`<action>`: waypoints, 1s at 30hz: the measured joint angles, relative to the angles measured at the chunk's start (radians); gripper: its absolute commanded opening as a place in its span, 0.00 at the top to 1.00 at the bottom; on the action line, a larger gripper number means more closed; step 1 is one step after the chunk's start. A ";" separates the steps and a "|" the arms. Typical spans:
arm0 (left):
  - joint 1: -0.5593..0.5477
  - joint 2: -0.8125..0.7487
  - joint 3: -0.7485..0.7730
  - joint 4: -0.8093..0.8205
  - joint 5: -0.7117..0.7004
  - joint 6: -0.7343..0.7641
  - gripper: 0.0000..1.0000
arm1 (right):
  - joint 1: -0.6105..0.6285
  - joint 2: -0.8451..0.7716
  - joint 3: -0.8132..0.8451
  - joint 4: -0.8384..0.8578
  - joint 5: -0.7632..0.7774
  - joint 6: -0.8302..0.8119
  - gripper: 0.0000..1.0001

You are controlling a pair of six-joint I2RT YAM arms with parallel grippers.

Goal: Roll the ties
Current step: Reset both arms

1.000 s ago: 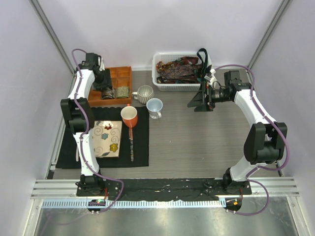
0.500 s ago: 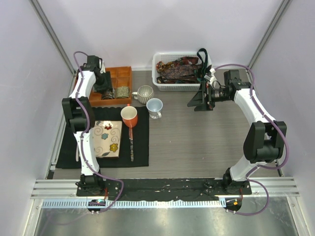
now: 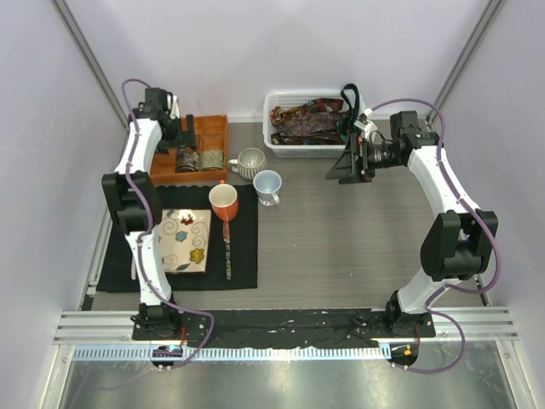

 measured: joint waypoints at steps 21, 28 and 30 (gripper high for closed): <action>0.000 -0.692 -0.365 -0.048 0.063 0.087 0.00 | -0.008 -0.151 -0.030 0.030 0.446 -0.099 0.00; 0.000 -0.774 -0.714 -0.025 0.064 0.102 0.00 | -0.008 -0.163 -0.272 0.144 0.562 -0.084 0.00; 0.000 -0.806 -0.784 -0.010 0.063 0.102 0.00 | -0.008 -0.167 -0.316 0.164 0.592 -0.085 0.00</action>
